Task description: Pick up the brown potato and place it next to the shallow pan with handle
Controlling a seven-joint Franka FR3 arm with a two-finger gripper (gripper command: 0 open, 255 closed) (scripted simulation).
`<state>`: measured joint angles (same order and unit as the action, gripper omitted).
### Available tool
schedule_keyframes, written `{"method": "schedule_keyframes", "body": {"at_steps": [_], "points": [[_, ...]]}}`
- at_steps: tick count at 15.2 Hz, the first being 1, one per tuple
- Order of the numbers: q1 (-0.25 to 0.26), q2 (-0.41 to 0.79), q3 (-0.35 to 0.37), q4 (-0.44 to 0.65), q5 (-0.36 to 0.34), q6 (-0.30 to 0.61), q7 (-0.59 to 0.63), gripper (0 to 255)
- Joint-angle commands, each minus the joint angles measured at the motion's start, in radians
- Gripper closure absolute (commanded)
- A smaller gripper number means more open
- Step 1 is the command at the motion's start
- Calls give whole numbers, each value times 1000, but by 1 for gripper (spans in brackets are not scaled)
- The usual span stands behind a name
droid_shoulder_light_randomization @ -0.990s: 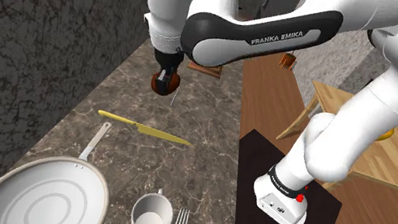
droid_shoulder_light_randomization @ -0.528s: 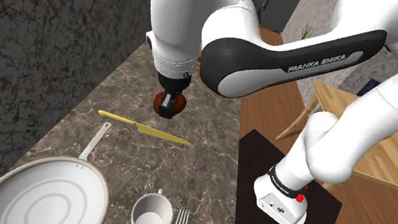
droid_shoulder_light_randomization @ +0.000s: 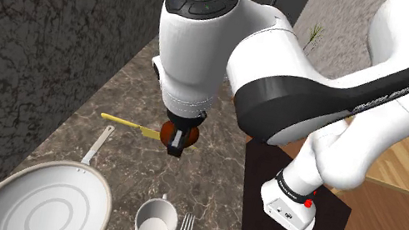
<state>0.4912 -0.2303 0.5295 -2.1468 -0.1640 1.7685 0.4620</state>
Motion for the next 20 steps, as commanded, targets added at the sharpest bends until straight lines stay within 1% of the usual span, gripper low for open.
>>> {"method": "schedule_keyframes", "body": {"at_steps": [1,4,12,20], "points": [[24,-16,28,-12,23,-12,42,255],[54,-8,74,6,44,-36,109,255],[53,26,87,-72,28,67,144,255],[49,77,102,-138,-2,169,189,255]]}}
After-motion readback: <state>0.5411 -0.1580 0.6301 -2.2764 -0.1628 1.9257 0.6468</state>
